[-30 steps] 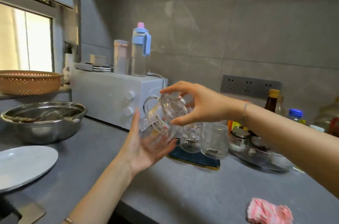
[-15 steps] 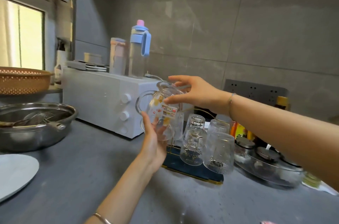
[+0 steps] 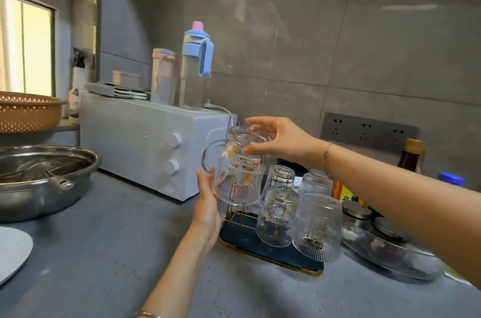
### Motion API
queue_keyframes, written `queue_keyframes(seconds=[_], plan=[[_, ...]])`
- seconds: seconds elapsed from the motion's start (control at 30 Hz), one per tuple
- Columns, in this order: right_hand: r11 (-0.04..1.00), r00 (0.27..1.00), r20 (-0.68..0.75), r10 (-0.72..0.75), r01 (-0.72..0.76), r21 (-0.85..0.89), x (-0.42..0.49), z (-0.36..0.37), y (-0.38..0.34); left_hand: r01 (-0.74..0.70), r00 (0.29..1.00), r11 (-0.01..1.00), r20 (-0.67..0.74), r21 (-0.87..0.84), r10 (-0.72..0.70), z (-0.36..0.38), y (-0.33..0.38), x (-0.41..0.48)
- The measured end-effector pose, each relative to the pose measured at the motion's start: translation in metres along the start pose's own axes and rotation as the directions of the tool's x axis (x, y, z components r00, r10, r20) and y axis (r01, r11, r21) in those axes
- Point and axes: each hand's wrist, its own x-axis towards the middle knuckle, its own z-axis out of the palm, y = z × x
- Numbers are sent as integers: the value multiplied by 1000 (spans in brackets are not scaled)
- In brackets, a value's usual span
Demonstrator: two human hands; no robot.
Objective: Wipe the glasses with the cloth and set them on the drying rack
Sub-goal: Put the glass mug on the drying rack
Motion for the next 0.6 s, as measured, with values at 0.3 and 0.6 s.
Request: queue_keyframes(seconds=[0.3, 0.6], plan=[[996, 991, 97, 92, -92, -5, 5, 26, 39, 93, 990, 995, -100, -25, -95, -14, -30, 3], [984, 977, 136, 166, -172, 37, 12, 39, 57, 216, 964, 964, -123, -157, -236, -19, -47, 16]])
